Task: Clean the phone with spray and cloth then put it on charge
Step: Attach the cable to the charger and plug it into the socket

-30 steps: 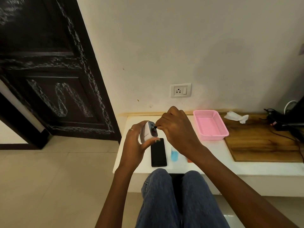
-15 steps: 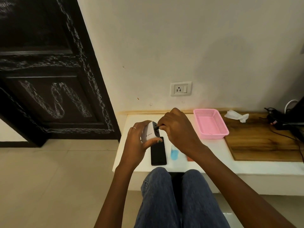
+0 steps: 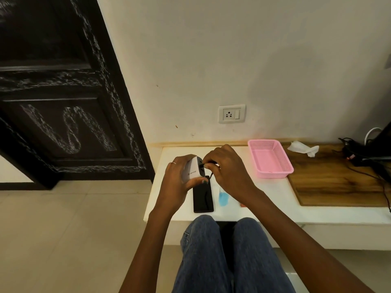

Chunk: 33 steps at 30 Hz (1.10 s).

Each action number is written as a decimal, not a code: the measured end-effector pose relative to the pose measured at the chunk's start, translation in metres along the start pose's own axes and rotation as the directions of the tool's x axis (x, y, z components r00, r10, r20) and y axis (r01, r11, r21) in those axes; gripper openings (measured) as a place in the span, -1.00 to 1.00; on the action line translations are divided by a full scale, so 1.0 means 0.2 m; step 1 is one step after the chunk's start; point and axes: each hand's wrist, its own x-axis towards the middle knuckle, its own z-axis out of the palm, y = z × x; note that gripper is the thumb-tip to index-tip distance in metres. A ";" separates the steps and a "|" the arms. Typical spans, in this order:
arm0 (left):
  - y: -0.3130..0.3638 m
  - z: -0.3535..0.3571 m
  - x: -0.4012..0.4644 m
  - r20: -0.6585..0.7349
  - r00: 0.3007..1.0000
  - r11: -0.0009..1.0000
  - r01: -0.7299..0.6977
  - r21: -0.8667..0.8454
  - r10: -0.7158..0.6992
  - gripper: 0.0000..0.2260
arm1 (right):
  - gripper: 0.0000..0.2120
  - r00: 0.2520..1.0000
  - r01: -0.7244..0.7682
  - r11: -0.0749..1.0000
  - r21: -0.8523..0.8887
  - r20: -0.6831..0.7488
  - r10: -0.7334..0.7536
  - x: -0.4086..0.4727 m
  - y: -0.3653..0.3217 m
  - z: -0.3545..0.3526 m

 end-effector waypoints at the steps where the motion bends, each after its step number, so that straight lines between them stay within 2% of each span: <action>1: 0.00 -0.01 0.00 0.009 1.000 1.000 -0.012 -0.002 0.012 -0.43 | -0.89 1.000 -0.020 0.999 0.039 0.008 0.020 0.00 0.01 0.01; 4: 0.00 -0.02 0.01 0.053 0.998 1.000 -0.028 -0.006 0.028 -0.44 | -0.89 0.988 -0.144 0.977 0.157 0.075 0.134 0.00 0.02 0.02; 8: 0.00 -0.02 0.03 0.085 0.995 0.993 -0.051 0.102 0.042 -0.43 | -0.70 0.923 -0.375 0.869 0.322 0.219 0.317 0.03 0.04 0.02; 11: -0.01 -0.02 0.03 0.058 0.991 0.978 -0.131 0.159 0.124 -0.41 | -0.52 0.867 -0.476 0.790 0.387 0.358 0.347 0.05 0.05 0.01; 13: 0.00 -0.03 0.03 0.047 0.982 0.971 -0.186 0.153 0.181 -0.36 | -0.48 0.846 -0.512 0.716 0.474 0.421 0.327 0.06 0.06 0.02; 19: 0.03 -0.06 0.07 0.051 0.954 0.946 -0.298 0.125 0.294 -0.29 | -0.56 0.880 -0.474 0.632 0.613 0.353 0.317 0.09 0.07 0.02; 23: 0.08 -0.04 0.10 -0.049 0.947 0.936 -0.303 0.180 0.316 -0.33 | -0.57 0.899 -0.437 0.626 0.645 0.282 0.337 0.14 0.06 0.01; 26: 0.12 0.01 0.09 -0.179 0.955 0.971 -0.223 0.083 0.235 -0.30 | -0.59 0.893 -0.440 0.609 0.660 0.247 0.377 0.15 0.08 -0.02; 28: 0.14 0.07 0.06 -0.233 0.968 0.983 -0.129 -0.128 0.096 -0.24 | -0.61 0.884 -0.440 0.562 0.700 0.227 0.409 0.15 0.09 -0.04; 31: 0.19 0.18 0.02 -0.104 0.974 0.857 0.122 -0.501 -0.199 -0.34 | -0.63 0.874 -0.407 0.428 0.807 0.209 0.438 0.16 0.11 -0.07; 33: 0.20 0.26 0.01 0.040 0.958 0.784 0.255 -0.566 -0.283 -0.54 | -0.61 0.861 -0.384 0.335 0.860 0.204 0.465 0.17 0.12 -0.08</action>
